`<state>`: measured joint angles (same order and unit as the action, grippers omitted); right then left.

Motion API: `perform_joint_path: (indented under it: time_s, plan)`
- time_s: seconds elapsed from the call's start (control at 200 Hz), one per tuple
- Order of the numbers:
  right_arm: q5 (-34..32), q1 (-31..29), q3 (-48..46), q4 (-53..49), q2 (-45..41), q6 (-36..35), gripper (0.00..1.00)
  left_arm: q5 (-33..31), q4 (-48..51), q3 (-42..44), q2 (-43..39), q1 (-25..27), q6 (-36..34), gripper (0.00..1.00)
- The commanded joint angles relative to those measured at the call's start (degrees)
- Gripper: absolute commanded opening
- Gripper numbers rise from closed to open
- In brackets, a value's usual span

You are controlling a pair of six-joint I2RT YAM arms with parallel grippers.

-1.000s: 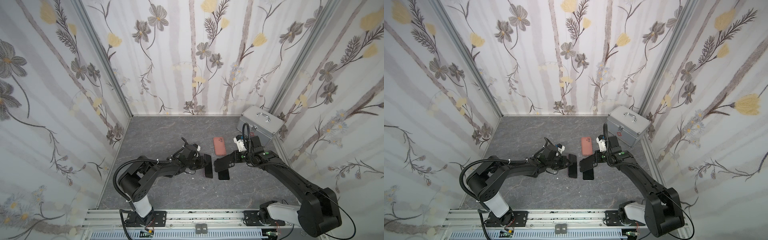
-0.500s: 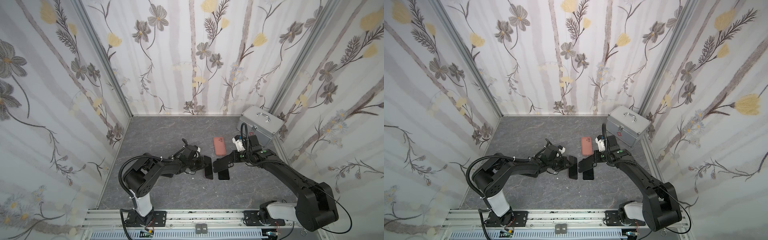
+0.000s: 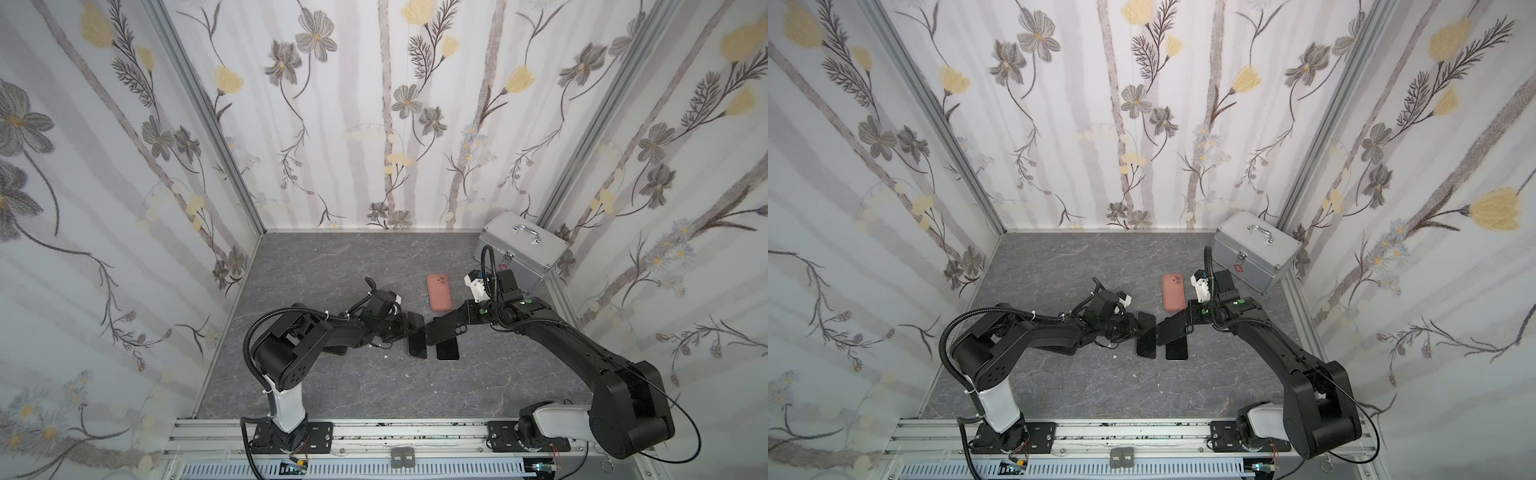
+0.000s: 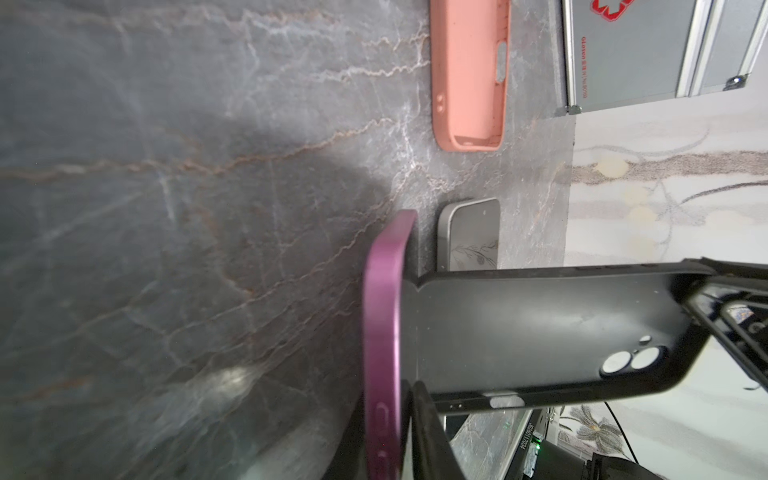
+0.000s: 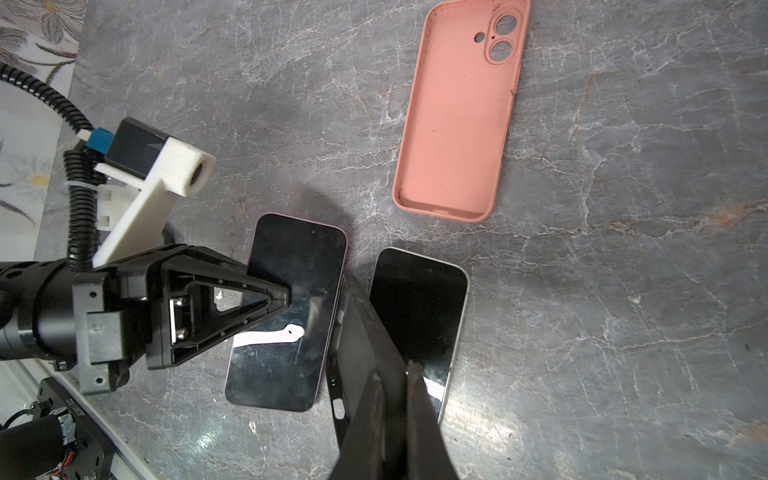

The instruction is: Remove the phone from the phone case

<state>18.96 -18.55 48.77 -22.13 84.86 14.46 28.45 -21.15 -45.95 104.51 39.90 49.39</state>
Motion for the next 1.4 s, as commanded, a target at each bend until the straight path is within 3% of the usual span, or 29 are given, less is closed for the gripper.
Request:
perform_joint_path:
  time_s: [0.0, 0.335, 0.939, 1.049, 1.169, 1.209, 1.249, 1.394]
  plan:
    - [0.28, -0.08, 0.71, 0.78, 0.57, -0.38, 0.0, -0.55, -1.09, 0.38, 0.17, -0.07, -0.08, 0.23]
    - [-1.03, -0.02, 1.5, -0.25, 0.44, -0.98, 0.0, -2.0, -1.0, 1.81, -0.42, -0.17, 0.38, 0.41]
    - [-1.32, -0.02, 3.73, -2.89, -2.54, -1.71, 0.0, -13.35, 5.53, 5.4, -6.29, -1.67, -1.93, 0.46]
    - [-0.96, -0.01, 4.53, -3.31, -6.09, -2.34, 0.0, -16.45, 9.45, 4.91, -11.91, -1.67, -7.56, 0.45]
    - [3.4, -0.11, 5.32, -4.0, -10.64, -5.45, 0.0, -15.92, 9.46, 5.02, -21.54, -1.16, -19.02, 0.45]
    - [4.64, -0.25, 5.88, -4.81, -11.5, -6.26, 0.0, -14.6, 9.62, 5.03, -24.85, -0.69, -24.6, 0.46]
    - [6.02, -0.35, 6.66, -6.05, -11.9, -6.89, 0.0, -13.56, 9.81, 5.17, -28.2, -0.03, -30.35, 0.56]
    - [10.67, -1.34, 9.47, -10.37, -11.53, -7.4, 0.0, -16.87, 10.54, 6.05, -38.38, 2.56, -43.26, 0.62]
